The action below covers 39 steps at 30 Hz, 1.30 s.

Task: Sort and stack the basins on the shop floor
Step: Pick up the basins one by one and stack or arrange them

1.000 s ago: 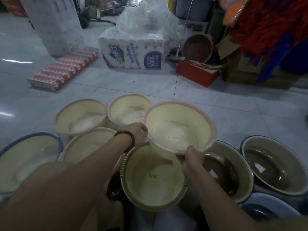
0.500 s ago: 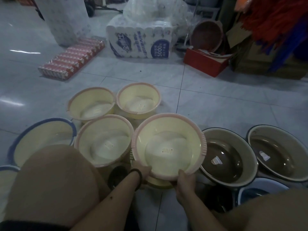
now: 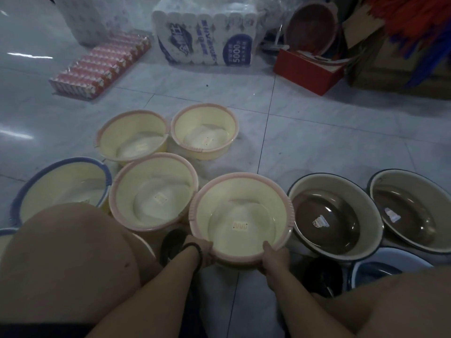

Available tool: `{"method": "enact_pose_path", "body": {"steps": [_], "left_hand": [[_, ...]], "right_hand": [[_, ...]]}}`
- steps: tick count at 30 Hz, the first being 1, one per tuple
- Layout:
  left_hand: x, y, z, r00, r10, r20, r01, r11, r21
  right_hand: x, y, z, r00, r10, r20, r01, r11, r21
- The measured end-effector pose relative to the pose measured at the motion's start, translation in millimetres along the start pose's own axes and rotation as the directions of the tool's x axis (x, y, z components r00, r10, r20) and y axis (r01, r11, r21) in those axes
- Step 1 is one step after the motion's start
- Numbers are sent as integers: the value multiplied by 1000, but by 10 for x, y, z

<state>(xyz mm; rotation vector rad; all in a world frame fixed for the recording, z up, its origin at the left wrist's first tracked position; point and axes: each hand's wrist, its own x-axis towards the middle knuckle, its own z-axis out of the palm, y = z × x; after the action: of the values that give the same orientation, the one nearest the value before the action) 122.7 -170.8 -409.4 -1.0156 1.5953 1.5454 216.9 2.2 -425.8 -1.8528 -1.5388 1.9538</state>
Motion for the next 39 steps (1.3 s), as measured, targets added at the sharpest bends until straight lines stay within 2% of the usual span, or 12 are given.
{"method": "enact_pose_path", "body": {"steps": [2,8,10,13,16,21,23,26,30,34,36,39], "left_hand": [[-1,-8,46,997,57,-48,-61,996,-72],[127,101,-8,980,163,-116,-136,967,216],[181,139,-93,971,212,-112,-131,860,493],[230,236,-163,987,136,-83,-10,573,820],[352,419,-116,986,166,-24,-45,398,916],[538,526,-10,978,199,-59,-79,620,780],[626,567,-15,953,302,-21,-199,676,709],[758,637,-48,910,411,57,-310,581,753],[811,608,29,934,353,-57,-153,539,828],[715,515,136,963,270,3,-159,558,814],[582,560,185,978,200,66,-154,466,871],[275,845,262,966,166,197,-217,112,970]], "right_hand": [[71,-102,-45,990,-112,-81,107,992,-71],[260,-402,-176,931,-347,-112,323,928,-186],[319,-364,-187,933,-343,-111,313,923,-221],[404,-262,-235,948,-296,-116,254,924,-284],[552,-266,-278,959,-231,-162,178,940,-291],[698,-217,-278,964,-214,-160,155,934,-321],[734,-199,-274,963,-210,-167,148,935,-322],[806,-238,-255,973,-173,-154,113,934,-339],[831,-309,-217,976,-178,-123,113,905,-411],[713,-431,-175,972,-196,-131,118,885,-450],[602,-541,-128,969,-199,-147,92,842,-532],[332,-699,74,943,-311,-120,156,731,-664]]}}
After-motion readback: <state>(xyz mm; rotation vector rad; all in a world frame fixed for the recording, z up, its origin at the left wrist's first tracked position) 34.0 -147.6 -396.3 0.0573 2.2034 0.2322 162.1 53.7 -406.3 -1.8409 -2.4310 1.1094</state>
